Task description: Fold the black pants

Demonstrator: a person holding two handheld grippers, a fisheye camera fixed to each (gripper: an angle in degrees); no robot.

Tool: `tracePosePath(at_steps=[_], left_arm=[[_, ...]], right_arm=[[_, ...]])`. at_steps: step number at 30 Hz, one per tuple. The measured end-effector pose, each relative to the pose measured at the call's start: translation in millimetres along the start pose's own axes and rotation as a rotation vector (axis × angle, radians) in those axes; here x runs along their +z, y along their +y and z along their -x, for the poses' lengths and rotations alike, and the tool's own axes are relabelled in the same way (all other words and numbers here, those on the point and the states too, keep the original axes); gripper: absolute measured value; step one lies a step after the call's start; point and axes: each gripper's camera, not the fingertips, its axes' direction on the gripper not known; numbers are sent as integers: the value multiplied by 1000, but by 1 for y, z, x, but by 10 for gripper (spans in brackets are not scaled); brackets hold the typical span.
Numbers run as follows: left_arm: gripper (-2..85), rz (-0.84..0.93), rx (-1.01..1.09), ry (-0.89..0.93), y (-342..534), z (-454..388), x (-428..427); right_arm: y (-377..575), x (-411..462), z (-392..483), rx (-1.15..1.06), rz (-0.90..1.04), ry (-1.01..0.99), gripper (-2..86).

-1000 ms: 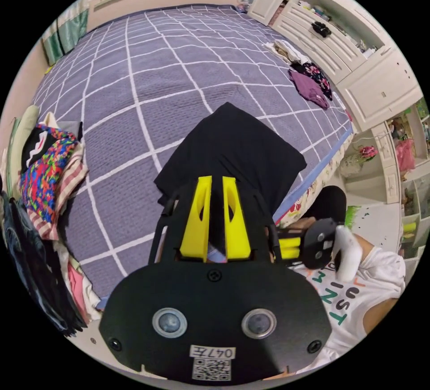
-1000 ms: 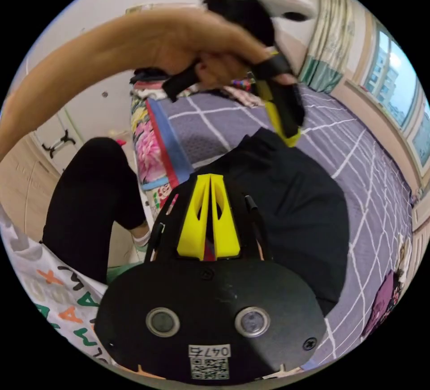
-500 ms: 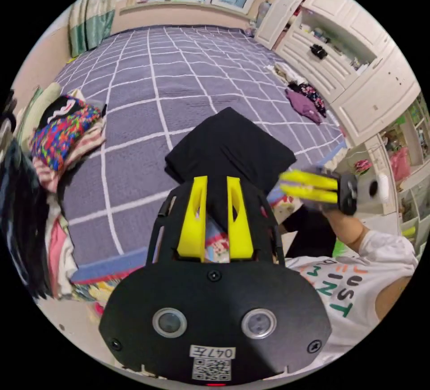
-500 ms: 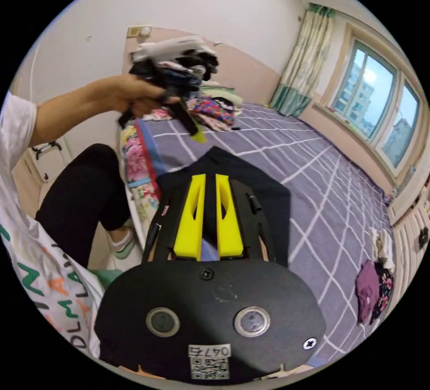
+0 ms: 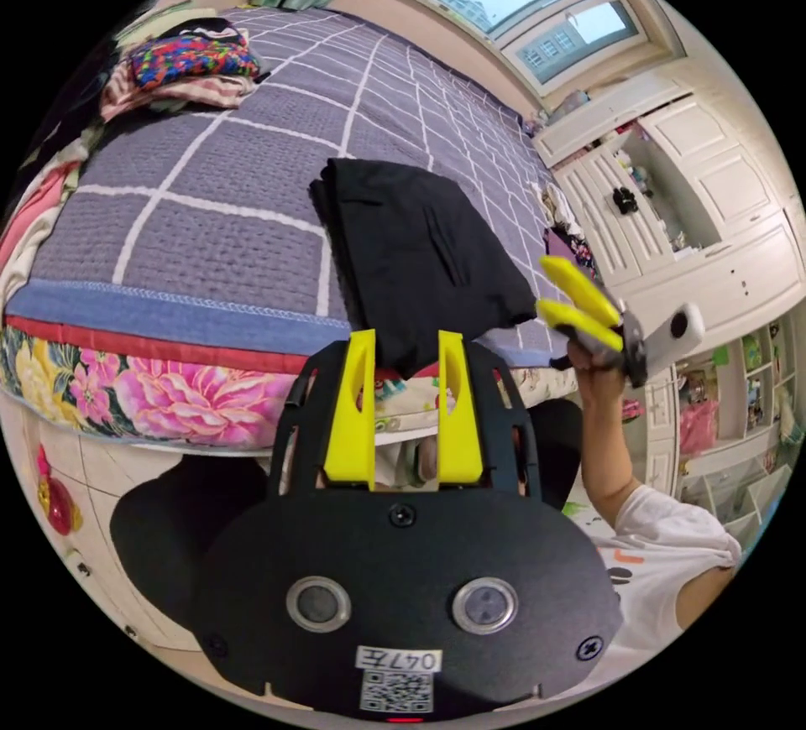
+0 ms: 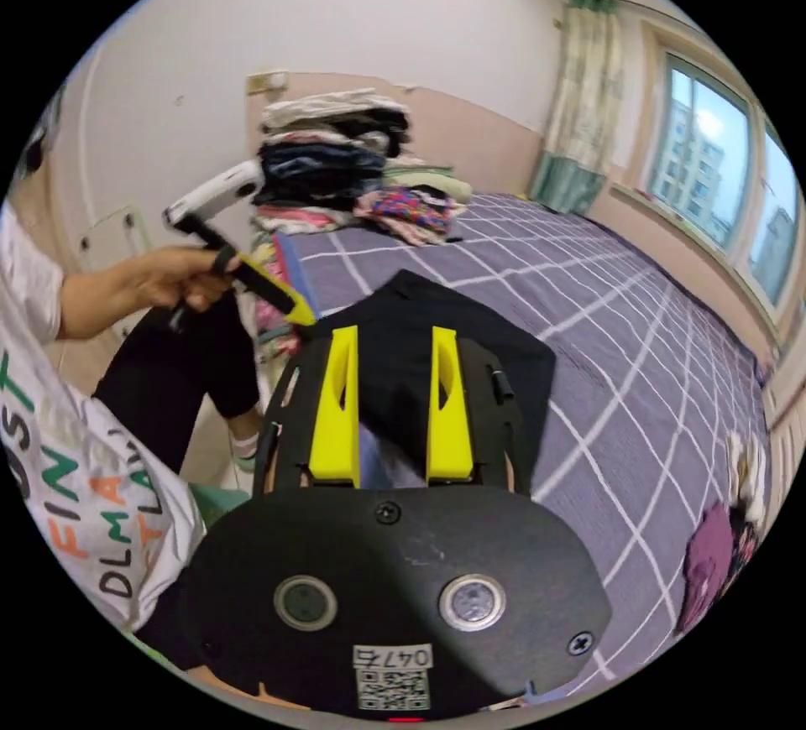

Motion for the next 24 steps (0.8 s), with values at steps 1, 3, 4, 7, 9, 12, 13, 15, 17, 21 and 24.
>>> tracePosePath(at_steps=[1,3,4,7,9,12,13,15,17,21,24], left_arm=[[111,-9,-7,10,1,3,-5],[110,-31,-15,21,6,13,-23],[110,-36,-17,19,8,15,-28],[109,-42,-33,60,17,25,-42],[110,-41,-58,96,24,35,-45],[113,-43,-102,127,29,50,-44],[114,-41,-110,139,29,53,-44],[121,-51,-158,198,30,64,-41],[129,-70,-193,236,27,69,-38],[142,-107,-237,275,15,71,-28],[146,-89,-243,261,11,68,-16]], right_arm=[[-1,8,23,-84,1,-49,92],[1,28,62,-222,33,-67,98],[4,43,84,-302,51,-55,101],[4,82,116,-457,130,-29,94],[2,104,120,-528,200,0,69],[-7,105,104,-524,178,5,22],[-15,97,88,-448,148,-32,14],[-25,90,61,-349,137,-101,10],[-33,87,32,-251,129,-164,9],[-37,88,13,-213,122,-218,8],[-34,92,9,-209,108,-231,9]])
